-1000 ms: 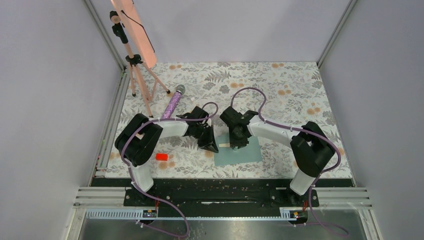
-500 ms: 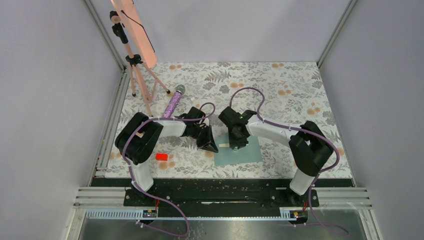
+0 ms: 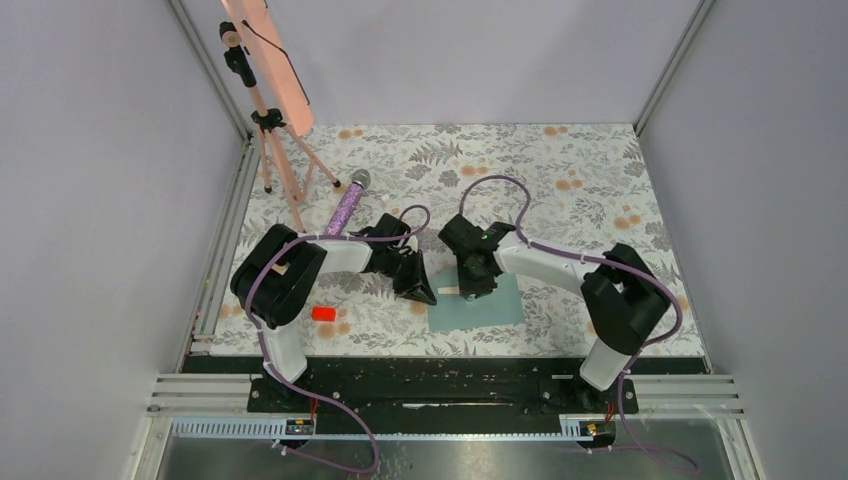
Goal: Place the letter into the envelope and seal it
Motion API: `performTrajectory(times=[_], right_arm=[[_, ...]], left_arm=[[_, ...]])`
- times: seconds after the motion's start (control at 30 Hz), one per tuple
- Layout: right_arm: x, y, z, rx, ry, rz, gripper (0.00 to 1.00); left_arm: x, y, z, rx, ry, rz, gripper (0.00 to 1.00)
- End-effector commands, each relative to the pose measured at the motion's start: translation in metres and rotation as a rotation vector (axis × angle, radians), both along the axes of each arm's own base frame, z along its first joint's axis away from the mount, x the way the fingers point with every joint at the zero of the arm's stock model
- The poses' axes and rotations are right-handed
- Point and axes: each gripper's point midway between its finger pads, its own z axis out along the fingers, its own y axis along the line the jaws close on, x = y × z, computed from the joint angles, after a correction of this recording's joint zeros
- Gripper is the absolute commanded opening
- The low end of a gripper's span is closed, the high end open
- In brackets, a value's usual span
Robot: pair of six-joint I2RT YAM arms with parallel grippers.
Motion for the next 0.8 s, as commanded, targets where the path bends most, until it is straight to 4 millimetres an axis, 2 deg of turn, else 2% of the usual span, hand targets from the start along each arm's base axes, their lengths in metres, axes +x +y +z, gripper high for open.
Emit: performTrajectory(times=[0.0,0.07,0.13,0.2,0.4,0.47,0.57,0.77], right_arm=[[-0.009,-0.057,-0.007,-0.128,0.018,-0.045,0.0],[-0.01,-0.063,-0.005,-0.148,0.014,-0.044,0.0],[-0.009,-0.059,-0.004,-0.136,0.016,-0.043,0.0],[-0.007,-0.047,-0.004,-0.096,0.024,-0.044,0.0],[-0.004,0.014,0.003,-0.007,0.03,0.036,0.0],[-0.003,0.026,0.006,0.008,0.027,0.057,0.0],[-0.001,0.016,0.005,-0.037,0.012,0.057,0.0],[-0.012,-0.039,-0.009,-0.11,0.039,-0.009,0.0]], left_arm=[[-0.005,0.017,-0.035,0.126,0.003,0.01,0.0],[-0.005,0.017,-0.036,0.122,0.005,0.009,0.0],[-0.005,0.017,-0.036,0.122,0.006,0.009,0.0],[-0.005,0.017,-0.035,0.121,0.004,0.009,0.0],[-0.005,0.017,-0.035,0.121,0.004,0.007,0.0],[-0.005,0.017,-0.036,0.122,0.006,0.008,0.0],[-0.005,0.017,-0.036,0.123,0.007,0.009,0.0],[-0.006,0.017,-0.037,0.123,0.012,0.007,0.0]])
